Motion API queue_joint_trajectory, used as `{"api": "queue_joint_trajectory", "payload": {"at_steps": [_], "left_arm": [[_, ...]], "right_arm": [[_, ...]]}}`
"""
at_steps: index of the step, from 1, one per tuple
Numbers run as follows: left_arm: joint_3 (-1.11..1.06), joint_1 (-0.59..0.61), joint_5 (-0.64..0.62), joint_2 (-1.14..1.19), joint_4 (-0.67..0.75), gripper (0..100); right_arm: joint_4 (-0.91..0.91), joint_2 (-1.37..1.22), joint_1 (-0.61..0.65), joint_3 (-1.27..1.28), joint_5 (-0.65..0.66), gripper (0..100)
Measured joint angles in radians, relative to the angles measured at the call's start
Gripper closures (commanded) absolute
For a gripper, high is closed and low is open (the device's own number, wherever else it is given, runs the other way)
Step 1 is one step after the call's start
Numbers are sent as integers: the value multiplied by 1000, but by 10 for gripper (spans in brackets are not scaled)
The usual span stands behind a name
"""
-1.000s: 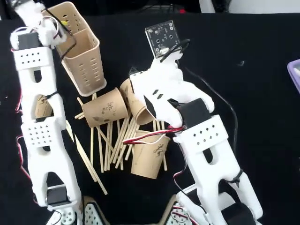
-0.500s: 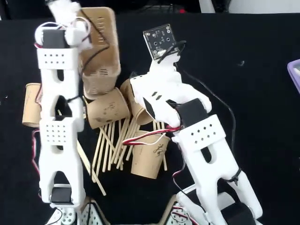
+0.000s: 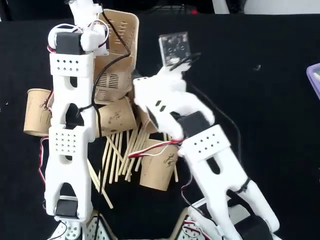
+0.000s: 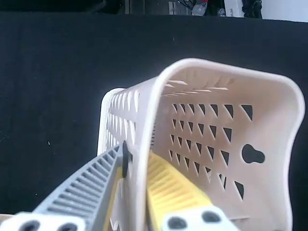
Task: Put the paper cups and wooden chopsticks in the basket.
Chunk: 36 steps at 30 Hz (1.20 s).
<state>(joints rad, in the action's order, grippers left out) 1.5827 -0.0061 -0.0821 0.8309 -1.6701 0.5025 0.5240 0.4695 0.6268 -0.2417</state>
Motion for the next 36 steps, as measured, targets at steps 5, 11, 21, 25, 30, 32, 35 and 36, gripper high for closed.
{"api": "queue_joint_trajectory", "payload": {"at_steps": [5,11,21,25,30,32,35,36], "left_arm": [[0,0,0,0,0,970],[0,6,0,0,0,970],[0,46,-5,0,0,970],[-2,81,-48,0,-2,970],[-2,124,-129,0,-2,970],[-2,132,-143,0,-2,970],[-2,135,-152,0,-2,970],[-2,135,-152,0,-2,970]], "right_arm": [[-204,-2,63,58,-6,773],[-307,-35,135,127,-6,773],[-338,-175,104,89,-6,969],[-338,-184,69,86,-6,989],[-336,-167,44,87,46,988],[-308,-167,41,66,91,988],[-229,-176,38,2,121,988],[-198,-186,38,-31,129,988]]}}
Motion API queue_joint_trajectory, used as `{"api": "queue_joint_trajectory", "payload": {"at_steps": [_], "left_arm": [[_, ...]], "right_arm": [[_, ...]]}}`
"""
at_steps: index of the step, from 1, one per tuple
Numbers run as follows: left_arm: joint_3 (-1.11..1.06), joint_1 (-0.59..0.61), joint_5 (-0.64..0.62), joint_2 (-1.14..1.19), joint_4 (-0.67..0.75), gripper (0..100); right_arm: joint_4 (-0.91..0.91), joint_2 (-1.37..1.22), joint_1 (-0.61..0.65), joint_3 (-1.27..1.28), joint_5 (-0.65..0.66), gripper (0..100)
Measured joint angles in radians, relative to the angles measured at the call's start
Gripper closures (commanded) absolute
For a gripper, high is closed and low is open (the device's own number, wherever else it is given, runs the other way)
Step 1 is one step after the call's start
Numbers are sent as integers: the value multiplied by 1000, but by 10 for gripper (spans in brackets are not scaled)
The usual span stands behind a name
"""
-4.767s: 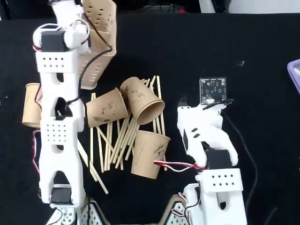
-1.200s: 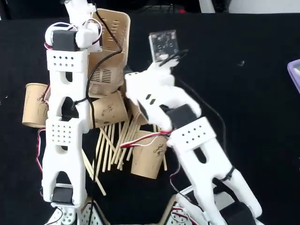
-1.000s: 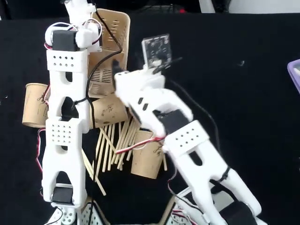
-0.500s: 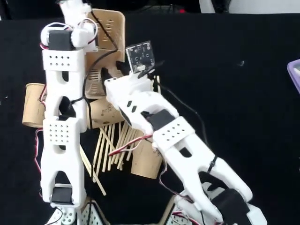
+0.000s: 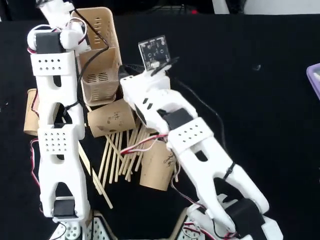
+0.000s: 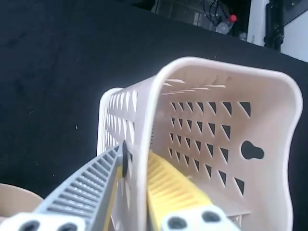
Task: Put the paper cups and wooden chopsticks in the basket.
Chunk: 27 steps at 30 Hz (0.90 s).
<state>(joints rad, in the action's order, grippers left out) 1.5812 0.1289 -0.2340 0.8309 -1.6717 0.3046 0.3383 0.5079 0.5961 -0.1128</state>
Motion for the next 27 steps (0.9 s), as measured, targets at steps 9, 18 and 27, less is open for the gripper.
{"api": "queue_joint_trajectory", "payload": {"at_steps": [9,18,27], "left_arm": [[0,3,0,0,0,970],[0,8,-5,0,0,970],[0,9,-6,0,0,970]], "right_arm": [[207,-101,32,-215,18,832],[209,-176,72,-249,18,902],[207,-282,58,-308,17,989]]}}
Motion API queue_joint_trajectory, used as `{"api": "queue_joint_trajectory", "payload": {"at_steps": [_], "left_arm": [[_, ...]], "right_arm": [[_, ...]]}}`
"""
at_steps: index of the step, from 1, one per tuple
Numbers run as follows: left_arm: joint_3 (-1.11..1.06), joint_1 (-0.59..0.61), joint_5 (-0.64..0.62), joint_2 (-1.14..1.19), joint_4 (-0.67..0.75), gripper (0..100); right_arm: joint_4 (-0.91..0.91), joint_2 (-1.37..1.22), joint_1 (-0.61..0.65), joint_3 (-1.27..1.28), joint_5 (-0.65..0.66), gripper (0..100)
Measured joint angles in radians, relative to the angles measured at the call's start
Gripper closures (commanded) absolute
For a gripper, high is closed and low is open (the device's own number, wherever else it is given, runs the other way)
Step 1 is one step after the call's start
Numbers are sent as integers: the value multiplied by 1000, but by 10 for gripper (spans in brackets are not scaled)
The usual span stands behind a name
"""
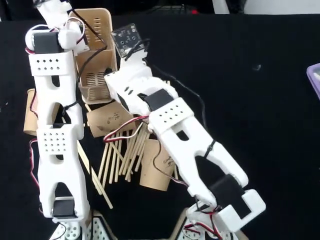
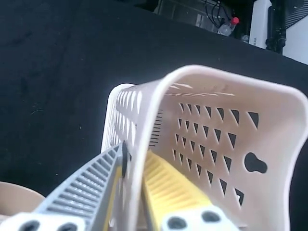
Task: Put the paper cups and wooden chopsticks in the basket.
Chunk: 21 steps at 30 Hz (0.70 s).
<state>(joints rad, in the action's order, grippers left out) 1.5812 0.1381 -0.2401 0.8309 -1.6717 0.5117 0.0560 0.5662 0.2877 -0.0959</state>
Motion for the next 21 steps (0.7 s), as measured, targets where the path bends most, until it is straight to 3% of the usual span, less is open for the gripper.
{"api": "queue_joint_trajectory", "payload": {"at_steps": [8,14,21], "left_arm": [[2,-8,-3,0,-38,967],[2,-9,-5,0,-55,965],[3,-9,48,0,-84,791]], "right_arm": [[0,32,-103,-2,17,988],[2,35,-155,-78,173,988],[6,-43,-178,-219,270,988]]}}
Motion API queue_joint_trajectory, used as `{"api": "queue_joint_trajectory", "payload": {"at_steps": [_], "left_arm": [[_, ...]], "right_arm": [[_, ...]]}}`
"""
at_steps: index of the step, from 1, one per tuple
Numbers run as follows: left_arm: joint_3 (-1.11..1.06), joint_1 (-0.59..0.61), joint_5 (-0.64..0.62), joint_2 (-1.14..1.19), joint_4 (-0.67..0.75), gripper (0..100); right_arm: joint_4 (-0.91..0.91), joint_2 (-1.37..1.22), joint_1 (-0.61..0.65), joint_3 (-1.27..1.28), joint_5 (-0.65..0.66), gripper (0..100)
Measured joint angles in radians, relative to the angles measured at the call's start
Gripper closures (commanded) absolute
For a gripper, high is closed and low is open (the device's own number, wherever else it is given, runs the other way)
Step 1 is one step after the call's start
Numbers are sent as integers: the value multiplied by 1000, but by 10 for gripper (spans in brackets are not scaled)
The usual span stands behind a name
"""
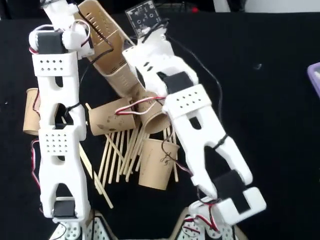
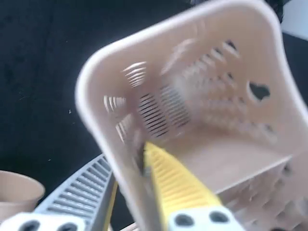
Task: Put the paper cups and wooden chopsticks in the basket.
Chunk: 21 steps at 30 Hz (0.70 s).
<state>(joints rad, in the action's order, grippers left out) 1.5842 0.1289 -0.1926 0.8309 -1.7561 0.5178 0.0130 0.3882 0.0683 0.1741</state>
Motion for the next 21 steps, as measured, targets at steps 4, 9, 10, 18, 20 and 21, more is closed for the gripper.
{"api": "queue_joint_trajectory", "payload": {"at_steps": [4,9,10,18,20,21], "left_arm": [[-12,15,57,-2,-2,770],[-87,15,147,-3,5,770],[-91,14,157,-3,5,770],[-97,14,176,-2,158,769],[-106,15,180,0,210,769],[-112,15,180,11,235,769]], "right_arm": [[34,-20,-54,-35,40,988],[64,-20,-57,-49,41,988],[66,-20,-57,-49,41,988],[69,-20,-63,-49,43,988],[84,-20,-63,-49,43,988],[86,-20,-63,-49,43,988]]}}
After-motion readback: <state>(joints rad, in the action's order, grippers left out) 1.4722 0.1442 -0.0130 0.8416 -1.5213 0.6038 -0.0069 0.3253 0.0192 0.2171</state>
